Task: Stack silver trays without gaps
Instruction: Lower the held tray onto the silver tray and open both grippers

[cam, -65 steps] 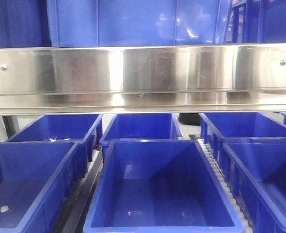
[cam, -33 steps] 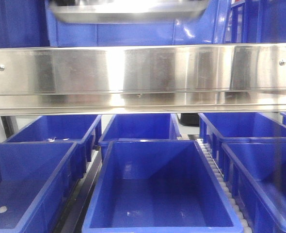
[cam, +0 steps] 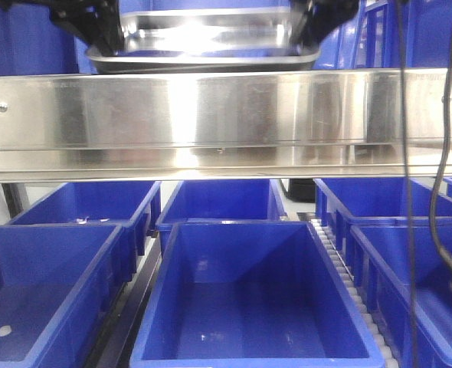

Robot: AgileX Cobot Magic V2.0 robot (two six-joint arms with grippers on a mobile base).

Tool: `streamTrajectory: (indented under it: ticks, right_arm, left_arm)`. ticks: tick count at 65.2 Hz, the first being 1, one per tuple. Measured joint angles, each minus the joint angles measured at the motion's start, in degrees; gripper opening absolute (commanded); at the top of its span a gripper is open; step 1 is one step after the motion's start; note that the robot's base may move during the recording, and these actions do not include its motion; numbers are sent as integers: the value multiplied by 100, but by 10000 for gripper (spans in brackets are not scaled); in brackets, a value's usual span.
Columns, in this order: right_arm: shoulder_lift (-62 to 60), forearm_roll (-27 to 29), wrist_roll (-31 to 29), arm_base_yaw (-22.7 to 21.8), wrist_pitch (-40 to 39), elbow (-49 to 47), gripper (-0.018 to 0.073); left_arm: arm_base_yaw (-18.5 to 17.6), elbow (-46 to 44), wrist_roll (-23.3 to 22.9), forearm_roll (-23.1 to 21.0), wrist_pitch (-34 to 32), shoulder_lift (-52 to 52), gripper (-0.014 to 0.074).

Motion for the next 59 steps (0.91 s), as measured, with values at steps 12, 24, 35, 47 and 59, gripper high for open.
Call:
streamTrajectory:
  ticks: [12, 24, 35, 47, 59]
  right_arm:
    - [12, 12, 0, 0, 0, 0, 105]
    - [12, 43, 0, 48, -201, -4, 329]
    - [12, -140, 0, 72, -243, -41, 328]
    - [12, -213, 0, 72, -232, -53, 318]
    - [-213, -212, 0, 72, -211, -62, 118]
  left_arm:
    - [0, 0, 13, 107, -106, 0, 100]
    - [-21, 0, 13, 80, -230, 8, 328]
    - [-47, 0, 13, 264, -301, 8, 329]
    - [-47, 0, 1, 456, -301, 8, 301]
    - [-47, 0, 1, 445, -301, -184, -28]
